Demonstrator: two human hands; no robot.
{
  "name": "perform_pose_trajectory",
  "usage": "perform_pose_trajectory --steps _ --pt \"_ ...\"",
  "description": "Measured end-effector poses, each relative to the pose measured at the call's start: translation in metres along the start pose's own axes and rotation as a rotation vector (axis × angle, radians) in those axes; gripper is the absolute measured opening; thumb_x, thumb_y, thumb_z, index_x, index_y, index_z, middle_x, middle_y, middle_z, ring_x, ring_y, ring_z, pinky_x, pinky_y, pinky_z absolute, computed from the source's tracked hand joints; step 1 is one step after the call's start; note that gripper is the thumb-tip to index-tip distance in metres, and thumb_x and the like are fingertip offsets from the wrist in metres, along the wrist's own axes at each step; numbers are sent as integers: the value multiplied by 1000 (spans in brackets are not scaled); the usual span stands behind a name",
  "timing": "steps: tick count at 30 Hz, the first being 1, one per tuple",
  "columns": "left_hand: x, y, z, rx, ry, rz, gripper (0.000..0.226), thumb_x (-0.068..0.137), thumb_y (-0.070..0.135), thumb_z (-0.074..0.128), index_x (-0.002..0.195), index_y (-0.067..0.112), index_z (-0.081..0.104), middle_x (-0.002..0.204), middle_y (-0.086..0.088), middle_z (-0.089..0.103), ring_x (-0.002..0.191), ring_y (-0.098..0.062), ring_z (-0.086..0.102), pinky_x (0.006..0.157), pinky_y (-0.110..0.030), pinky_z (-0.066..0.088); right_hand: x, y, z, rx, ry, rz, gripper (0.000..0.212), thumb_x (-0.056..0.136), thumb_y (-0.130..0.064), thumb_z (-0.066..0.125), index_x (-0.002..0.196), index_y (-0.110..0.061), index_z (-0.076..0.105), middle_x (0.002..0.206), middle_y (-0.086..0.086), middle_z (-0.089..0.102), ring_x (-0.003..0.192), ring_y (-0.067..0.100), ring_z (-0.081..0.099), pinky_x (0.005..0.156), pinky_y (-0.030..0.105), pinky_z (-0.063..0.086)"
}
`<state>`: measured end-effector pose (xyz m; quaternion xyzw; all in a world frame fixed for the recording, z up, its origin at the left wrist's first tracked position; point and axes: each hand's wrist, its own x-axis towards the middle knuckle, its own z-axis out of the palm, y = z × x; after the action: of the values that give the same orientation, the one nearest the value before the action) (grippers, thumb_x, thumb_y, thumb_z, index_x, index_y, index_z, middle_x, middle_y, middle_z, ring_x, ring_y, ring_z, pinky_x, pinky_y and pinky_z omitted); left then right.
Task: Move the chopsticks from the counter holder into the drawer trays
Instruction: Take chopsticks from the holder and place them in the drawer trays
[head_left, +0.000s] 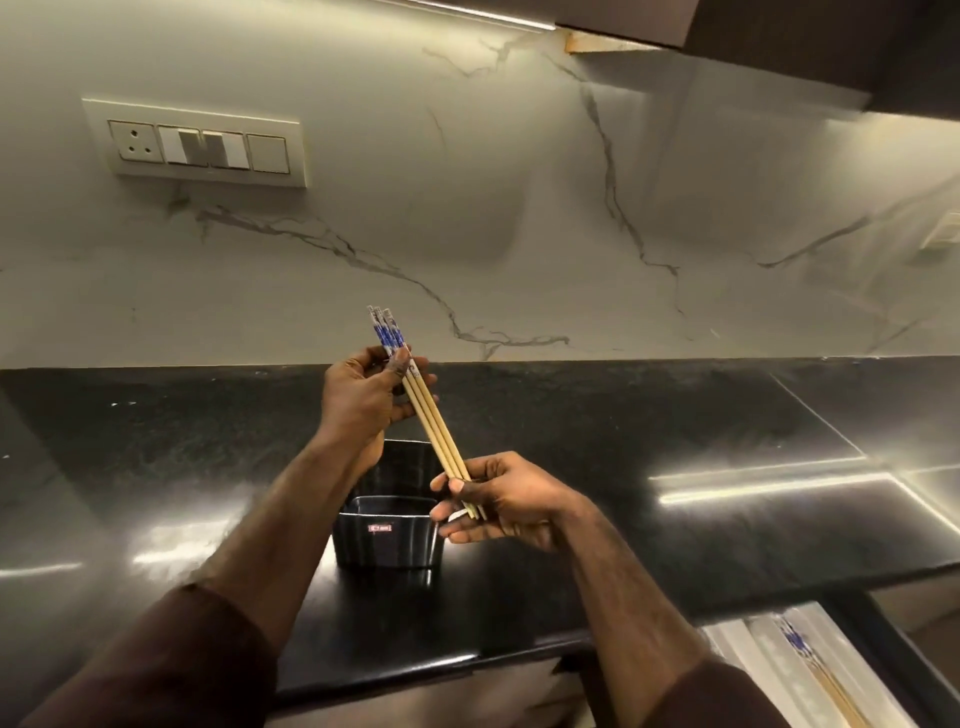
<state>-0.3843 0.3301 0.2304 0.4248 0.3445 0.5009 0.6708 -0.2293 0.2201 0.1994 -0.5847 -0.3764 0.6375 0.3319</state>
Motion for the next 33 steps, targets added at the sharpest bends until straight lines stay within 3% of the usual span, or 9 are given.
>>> perform_pose_trajectory --steps 7,10,15,22,25,28,33 --pt "-64 -42 74 74 -164 -90 16 94 7 56 108 4 62 94 -12 73 82 -26 73 68 -44 62 -75 54 -48 103 -44 17 32 100 -14 54 127 2 60 110 22 69 104 36 66 99 52 52" --pt "-104 -63 115 118 -243 -147 16 94 7 57 107 6 64 95 -13 73 89 -28 73 69 -41 61 -119 85 -73 157 -16 -13 31 99 -13 56 125 3 61 106 22 70 97 33 70 95 48 55" --pt "-184 -110 196 93 -276 -212 17 93 6 57 108 1 64 97 -17 71 90 -32 71 76 -47 61 -219 140 -121 203 31 -43 25 99 -13 57 119 0 64 100 20 72 90 32 72 91 47 57" --pt "-269 -188 311 57 -290 -417 18 97 4 51 110 -3 61 94 -18 70 83 -30 71 67 -45 62 -357 213 -190 289 254 -33 23 100 -5 52 119 4 62 100 22 72 90 35 71 86 47 59" --pt "-298 -217 353 82 -331 -491 18 99 5 48 109 -2 62 95 -17 70 83 -28 71 68 -41 60 -399 239 -216 302 345 13 23 100 -4 52 118 6 62 97 21 71 83 32 72 77 43 62" --pt "-320 -248 389 110 -369 -566 20 100 6 45 110 -2 60 97 -18 68 85 -28 69 73 -42 58 -429 262 -240 337 438 63 20 98 -3 54 113 6 64 93 20 73 77 29 73 71 40 62" --pt "-331 -312 423 139 -385 -704 30 100 9 46 126 -5 54 98 -18 68 83 -27 70 61 -37 58 -447 298 -277 364 519 194 20 97 -3 57 113 4 64 91 19 73 73 25 73 69 39 63"
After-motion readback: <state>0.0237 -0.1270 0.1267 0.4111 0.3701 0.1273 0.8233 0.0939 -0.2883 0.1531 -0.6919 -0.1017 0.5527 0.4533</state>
